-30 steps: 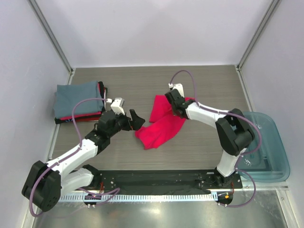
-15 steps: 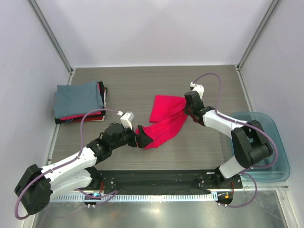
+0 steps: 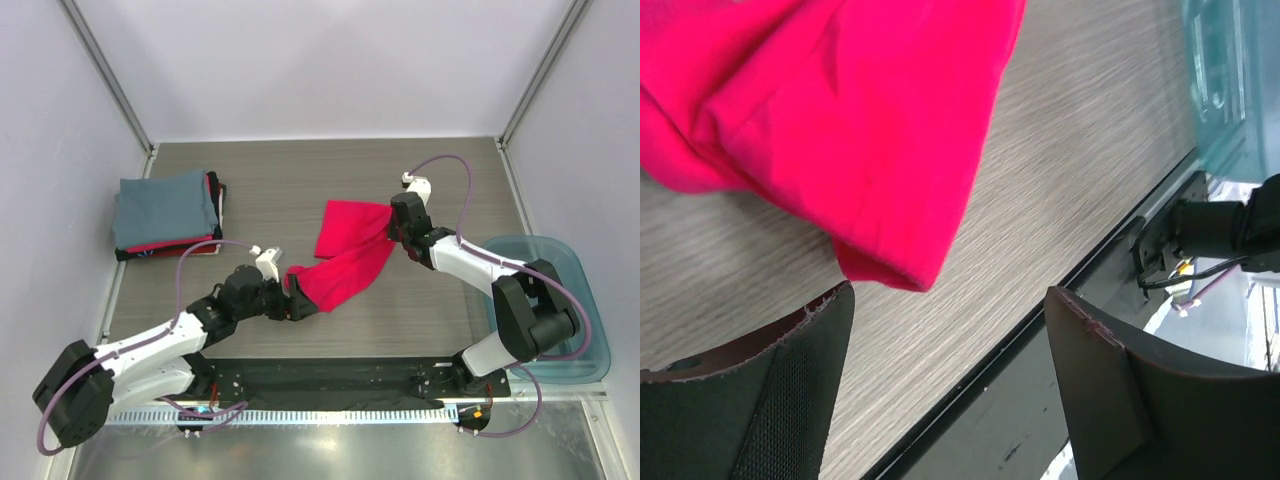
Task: Fold and stack the t-shirts
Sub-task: Flatten the tshirt out
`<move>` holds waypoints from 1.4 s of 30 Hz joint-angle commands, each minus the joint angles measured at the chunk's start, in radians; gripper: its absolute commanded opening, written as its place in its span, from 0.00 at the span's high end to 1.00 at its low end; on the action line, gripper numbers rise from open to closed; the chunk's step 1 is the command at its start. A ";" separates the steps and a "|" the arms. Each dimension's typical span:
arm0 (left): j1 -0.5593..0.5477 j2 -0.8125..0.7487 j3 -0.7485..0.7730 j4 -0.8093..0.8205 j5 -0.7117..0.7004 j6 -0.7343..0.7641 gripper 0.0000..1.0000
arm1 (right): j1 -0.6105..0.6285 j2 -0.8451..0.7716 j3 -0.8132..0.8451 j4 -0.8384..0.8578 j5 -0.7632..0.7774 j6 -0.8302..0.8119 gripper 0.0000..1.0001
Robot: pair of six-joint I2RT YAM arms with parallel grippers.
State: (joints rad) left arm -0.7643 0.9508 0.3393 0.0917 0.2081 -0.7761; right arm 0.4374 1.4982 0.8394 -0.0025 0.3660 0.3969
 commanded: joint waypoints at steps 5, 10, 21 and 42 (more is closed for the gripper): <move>-0.013 0.101 0.000 0.146 0.031 -0.055 0.35 | 0.001 -0.032 0.001 0.059 -0.016 0.016 0.98; -0.013 0.203 0.056 0.183 0.024 -0.057 0.46 | 0.001 -0.038 -0.002 0.059 -0.007 0.019 0.98; 0.149 0.201 0.334 -0.089 -0.017 0.018 1.00 | -0.087 -0.076 0.009 0.013 -0.038 0.092 0.99; 0.803 0.144 0.874 -0.496 0.399 0.056 1.00 | -0.350 -0.573 0.044 -0.275 -0.113 0.148 0.99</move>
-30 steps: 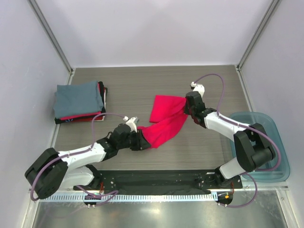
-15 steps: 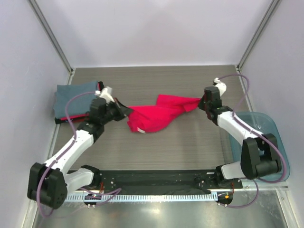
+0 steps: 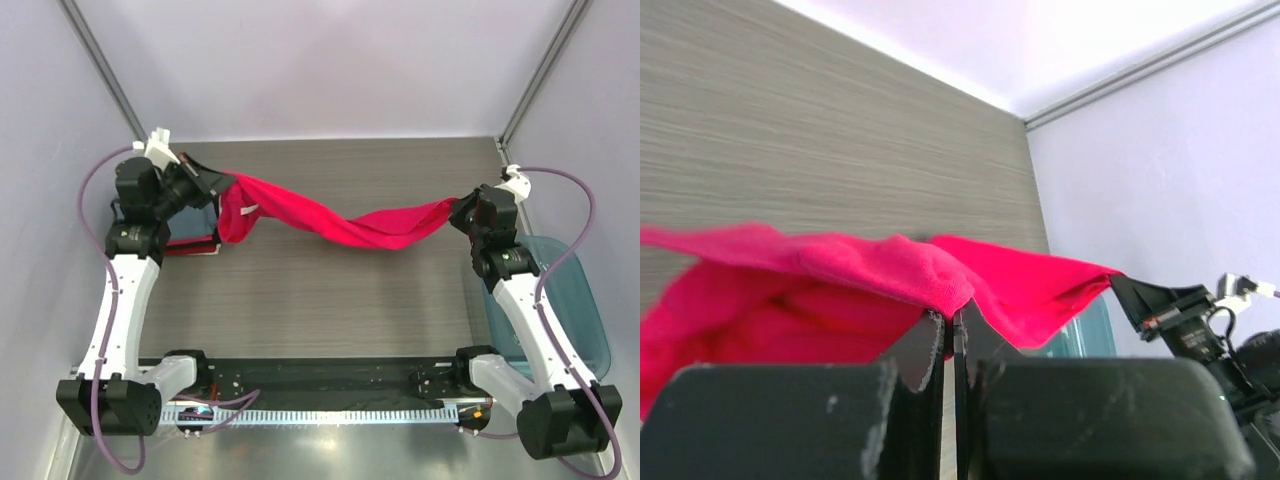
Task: Fold and stack the t-shirts
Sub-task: Flatten the tshirt out
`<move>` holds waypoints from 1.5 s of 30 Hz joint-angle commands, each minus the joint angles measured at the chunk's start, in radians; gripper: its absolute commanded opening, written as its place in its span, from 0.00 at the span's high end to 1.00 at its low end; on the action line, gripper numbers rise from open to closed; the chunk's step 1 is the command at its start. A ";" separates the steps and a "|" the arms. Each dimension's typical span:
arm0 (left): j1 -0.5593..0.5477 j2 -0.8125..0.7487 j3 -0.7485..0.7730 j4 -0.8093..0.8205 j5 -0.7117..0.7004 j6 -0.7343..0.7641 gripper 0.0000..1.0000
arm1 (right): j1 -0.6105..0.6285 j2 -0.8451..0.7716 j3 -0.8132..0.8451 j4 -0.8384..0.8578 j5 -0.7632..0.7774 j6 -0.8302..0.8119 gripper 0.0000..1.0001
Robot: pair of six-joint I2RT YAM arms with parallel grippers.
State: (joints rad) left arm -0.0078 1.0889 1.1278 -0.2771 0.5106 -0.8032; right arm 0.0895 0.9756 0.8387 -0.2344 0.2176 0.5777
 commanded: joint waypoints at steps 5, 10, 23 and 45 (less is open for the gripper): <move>0.120 -0.032 0.147 -0.221 0.137 0.110 1.00 | -0.010 -0.097 0.094 -0.154 0.109 -0.012 0.99; 0.135 -0.101 0.161 -0.249 0.094 0.101 1.00 | -0.010 -0.182 0.086 -0.177 0.163 -0.001 0.99; 0.123 0.092 0.010 -0.151 0.252 0.042 1.00 | -0.010 0.067 0.154 -0.180 0.060 0.053 0.99; -0.044 -0.279 -0.373 -0.252 0.031 0.165 0.00 | -0.011 -0.269 -0.286 -0.100 0.143 0.107 0.12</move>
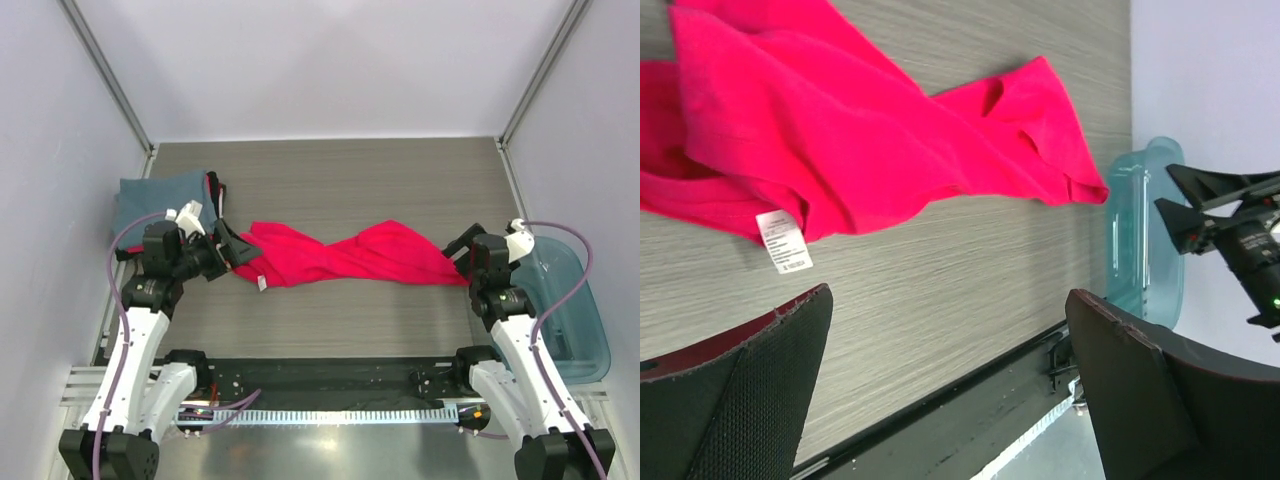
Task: Fold and stack the t-shirts
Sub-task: Flatten the tshirt out
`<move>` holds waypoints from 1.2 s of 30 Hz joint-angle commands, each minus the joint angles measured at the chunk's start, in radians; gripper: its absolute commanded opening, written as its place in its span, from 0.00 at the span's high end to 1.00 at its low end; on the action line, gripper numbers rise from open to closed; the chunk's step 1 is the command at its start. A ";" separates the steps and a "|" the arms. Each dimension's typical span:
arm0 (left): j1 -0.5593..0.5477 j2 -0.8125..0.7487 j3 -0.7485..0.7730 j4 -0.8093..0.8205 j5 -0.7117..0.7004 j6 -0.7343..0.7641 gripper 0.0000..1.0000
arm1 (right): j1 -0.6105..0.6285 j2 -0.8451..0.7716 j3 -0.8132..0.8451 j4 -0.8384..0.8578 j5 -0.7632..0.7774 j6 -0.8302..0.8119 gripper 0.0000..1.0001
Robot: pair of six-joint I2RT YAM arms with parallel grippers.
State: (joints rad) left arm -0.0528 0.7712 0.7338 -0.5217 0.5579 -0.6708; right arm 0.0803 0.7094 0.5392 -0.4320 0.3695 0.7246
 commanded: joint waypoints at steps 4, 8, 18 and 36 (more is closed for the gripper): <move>-0.005 0.141 0.079 -0.011 -0.068 0.059 0.00 | -0.002 0.111 0.054 0.117 -0.160 -0.109 0.17; -0.028 0.250 0.131 -0.012 -0.084 0.063 0.02 | 0.015 0.267 0.100 0.206 -0.480 -0.238 0.25; -0.085 0.178 0.012 0.158 -0.168 -0.067 0.05 | 0.412 0.645 0.375 0.174 -0.195 -0.431 0.28; -0.087 0.178 -0.102 0.308 -0.234 -0.115 0.07 | 0.553 0.927 0.504 0.021 0.205 -0.452 0.28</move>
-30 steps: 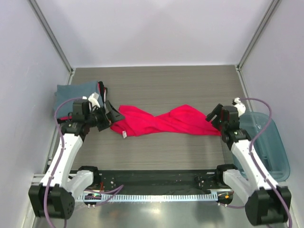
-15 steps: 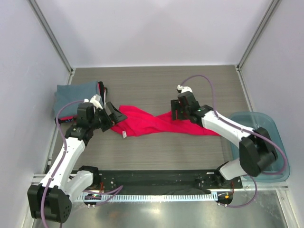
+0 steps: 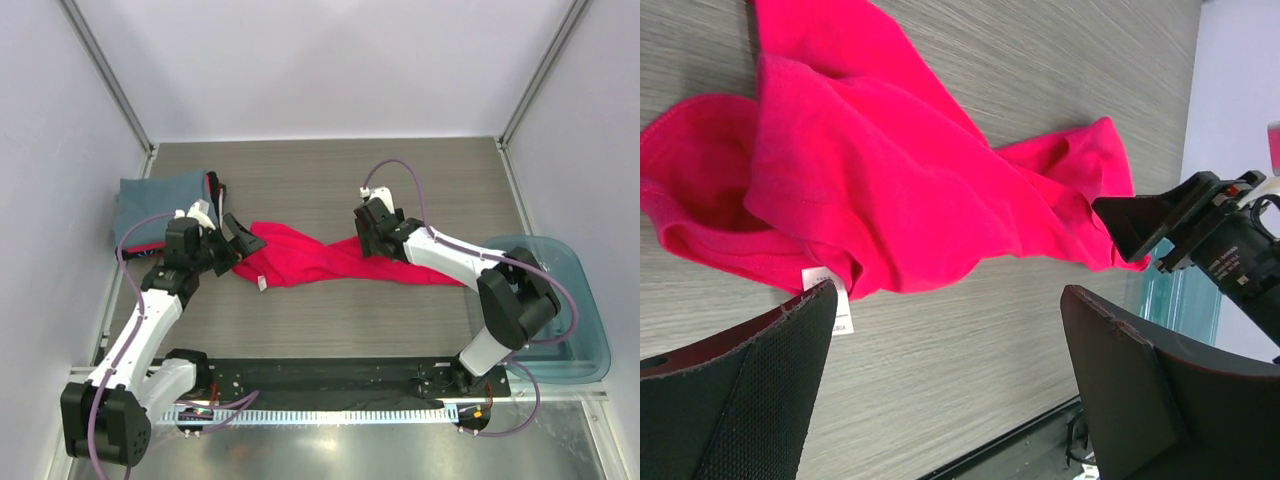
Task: Fold and stack the t-shirts
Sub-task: Flatten the tshirt out
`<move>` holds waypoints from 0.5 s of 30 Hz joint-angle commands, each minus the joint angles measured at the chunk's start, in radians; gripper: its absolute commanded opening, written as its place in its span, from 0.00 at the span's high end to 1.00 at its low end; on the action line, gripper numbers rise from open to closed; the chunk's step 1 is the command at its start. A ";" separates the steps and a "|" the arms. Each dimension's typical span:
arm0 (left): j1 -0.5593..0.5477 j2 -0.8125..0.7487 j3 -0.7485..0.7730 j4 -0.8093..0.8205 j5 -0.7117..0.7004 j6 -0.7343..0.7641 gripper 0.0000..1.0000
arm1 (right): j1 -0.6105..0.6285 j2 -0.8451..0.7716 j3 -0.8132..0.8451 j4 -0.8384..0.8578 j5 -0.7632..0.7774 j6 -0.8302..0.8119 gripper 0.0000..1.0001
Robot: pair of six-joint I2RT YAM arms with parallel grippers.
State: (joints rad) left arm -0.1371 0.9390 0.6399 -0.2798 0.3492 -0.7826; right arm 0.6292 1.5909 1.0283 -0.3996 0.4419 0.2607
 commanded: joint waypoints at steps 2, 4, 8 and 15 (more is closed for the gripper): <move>-0.002 0.023 -0.011 0.079 -0.029 -0.004 0.07 | 0.004 0.072 0.030 -0.021 0.167 0.023 0.29; -0.002 0.029 -0.014 0.082 -0.035 -0.004 0.07 | 0.004 0.099 0.052 -0.028 0.158 0.026 0.29; -0.002 0.024 -0.017 0.082 -0.041 -0.001 0.07 | 0.004 0.090 0.044 -0.033 0.113 0.022 0.27; -0.002 0.024 -0.023 0.079 -0.056 0.002 0.07 | 0.003 0.087 -0.007 -0.002 0.185 0.043 0.31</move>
State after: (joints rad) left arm -0.1371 0.9707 0.6239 -0.2462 0.3126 -0.7822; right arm 0.6292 1.7096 1.0260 -0.4271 0.5472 0.2749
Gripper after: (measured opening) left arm 0.928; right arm 0.708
